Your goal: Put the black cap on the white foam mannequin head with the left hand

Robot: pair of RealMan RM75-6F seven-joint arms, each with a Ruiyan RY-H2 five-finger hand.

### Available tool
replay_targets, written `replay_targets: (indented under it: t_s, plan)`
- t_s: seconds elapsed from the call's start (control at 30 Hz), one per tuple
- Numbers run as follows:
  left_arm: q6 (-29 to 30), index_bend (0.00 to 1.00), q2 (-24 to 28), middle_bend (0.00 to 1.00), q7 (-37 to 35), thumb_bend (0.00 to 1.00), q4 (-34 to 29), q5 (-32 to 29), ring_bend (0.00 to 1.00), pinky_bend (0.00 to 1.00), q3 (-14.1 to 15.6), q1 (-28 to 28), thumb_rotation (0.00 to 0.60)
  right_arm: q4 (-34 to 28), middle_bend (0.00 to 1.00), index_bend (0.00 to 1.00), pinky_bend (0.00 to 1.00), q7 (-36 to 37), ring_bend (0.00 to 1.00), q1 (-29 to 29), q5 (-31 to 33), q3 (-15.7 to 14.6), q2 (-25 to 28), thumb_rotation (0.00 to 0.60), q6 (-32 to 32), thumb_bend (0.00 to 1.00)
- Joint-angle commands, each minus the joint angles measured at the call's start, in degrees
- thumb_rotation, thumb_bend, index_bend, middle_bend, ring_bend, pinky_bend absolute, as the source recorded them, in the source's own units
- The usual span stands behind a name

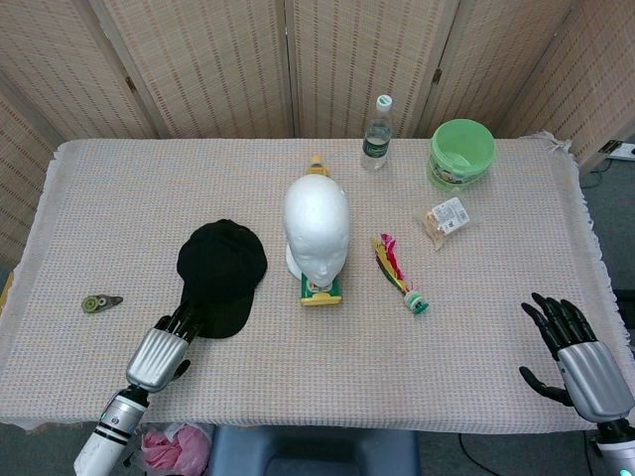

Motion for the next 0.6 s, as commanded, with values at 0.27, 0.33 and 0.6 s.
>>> replay_targets:
  t_s: [0.27,0.33,0.6]
  plan:
    - [4.52,0.25,-7.37,0.17,-1.18,0.26,7.70,1.41,0.10,0.34,-0.57,-0.61,0.600,0.01,0.00,0.00,0.00,-0.08,0.00,-0.01,-0.19,-0.08,-0.04,0.600,0.12,0.19]
    - [5.48,0.27,-8.55,0.19,-2.21,0.26,9.69,1.79,0.11,0.34,-0.69,-0.70,0.600,0.04,0.00,0.00,0.00,0.03,0.00,-0.08,-0.16,-0.03,-0.01,0.600,0.32,0.19]
    - [8.08,0.30,-12.25,0.24,-4.23,0.26,15.85,1.64,0.14,0.35,-1.21,-0.74,0.600,0.13,0.00,0.00,0.00,0.01,0.00,-0.09,-0.12,0.04,-0.08,0.600,0.41,0.19]
